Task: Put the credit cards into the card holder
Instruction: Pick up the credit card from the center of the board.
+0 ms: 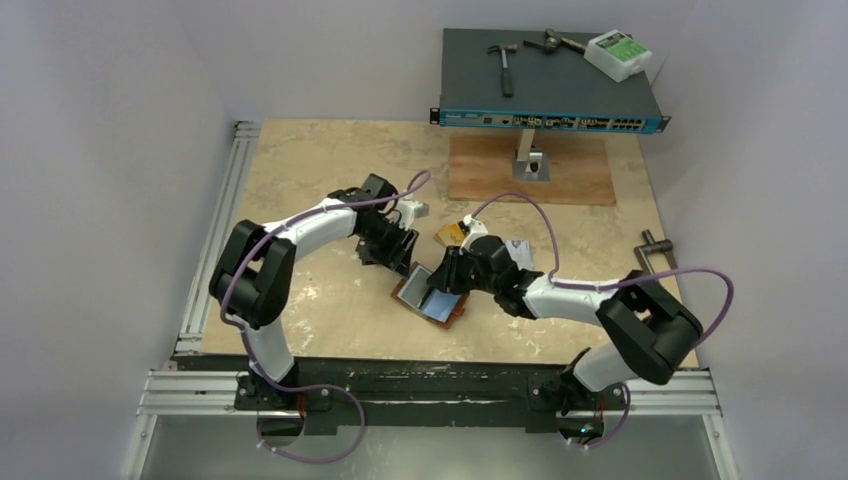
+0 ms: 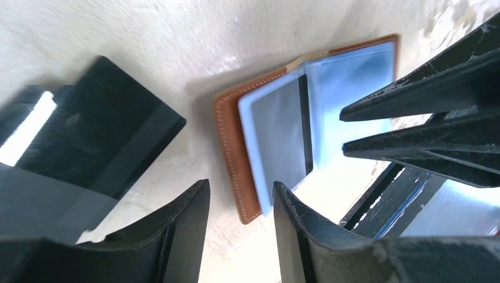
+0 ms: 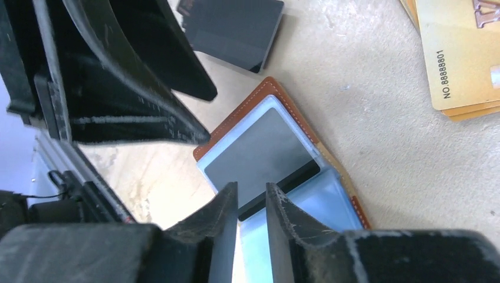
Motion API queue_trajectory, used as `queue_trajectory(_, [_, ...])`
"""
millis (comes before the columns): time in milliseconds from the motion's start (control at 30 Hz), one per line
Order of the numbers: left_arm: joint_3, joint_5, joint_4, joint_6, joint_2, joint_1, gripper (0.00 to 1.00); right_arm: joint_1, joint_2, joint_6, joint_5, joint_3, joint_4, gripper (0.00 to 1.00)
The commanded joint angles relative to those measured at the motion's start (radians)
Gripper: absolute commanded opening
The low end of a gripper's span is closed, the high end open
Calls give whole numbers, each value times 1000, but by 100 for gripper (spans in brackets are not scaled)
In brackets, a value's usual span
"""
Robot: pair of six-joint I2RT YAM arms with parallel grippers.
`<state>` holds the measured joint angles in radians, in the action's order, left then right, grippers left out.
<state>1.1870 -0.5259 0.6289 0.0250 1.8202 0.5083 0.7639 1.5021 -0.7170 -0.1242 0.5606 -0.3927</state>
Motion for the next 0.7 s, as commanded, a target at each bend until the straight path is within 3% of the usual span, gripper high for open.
queue_trajectory(0, [100, 52, 81, 52, -127, -23, 44, -22, -108, 10, 16, -22, 57, 27])
queue_trajectory(233, [157, 68, 162, 88, -204, -25, 56, -43, -178, 6, 3, -90, 56, 28])
queue_trajectory(367, [155, 44, 140, 93, -220, -15, 57, -45, -186, -29, 2, -86, 52, 28])
queue_trajectory(567, [318, 56, 169, 131, -185, -6, 60, -189, -203, 30, 8, 44, 182, 50])
queue_trajectory(600, [351, 70, 171, 164, -181, -5, 62, -225, -198, 41, -1, 67, 200, 53])
queue_trajectory(633, [376, 100, 151, 212, -183, -9, 83, -266, -192, 54, -9, 89, 211, 56])
queue_trajectory(667, [368, 177, 96, 228, -195, -22, 92, -291, -185, 62, -13, 110, 224, 62])
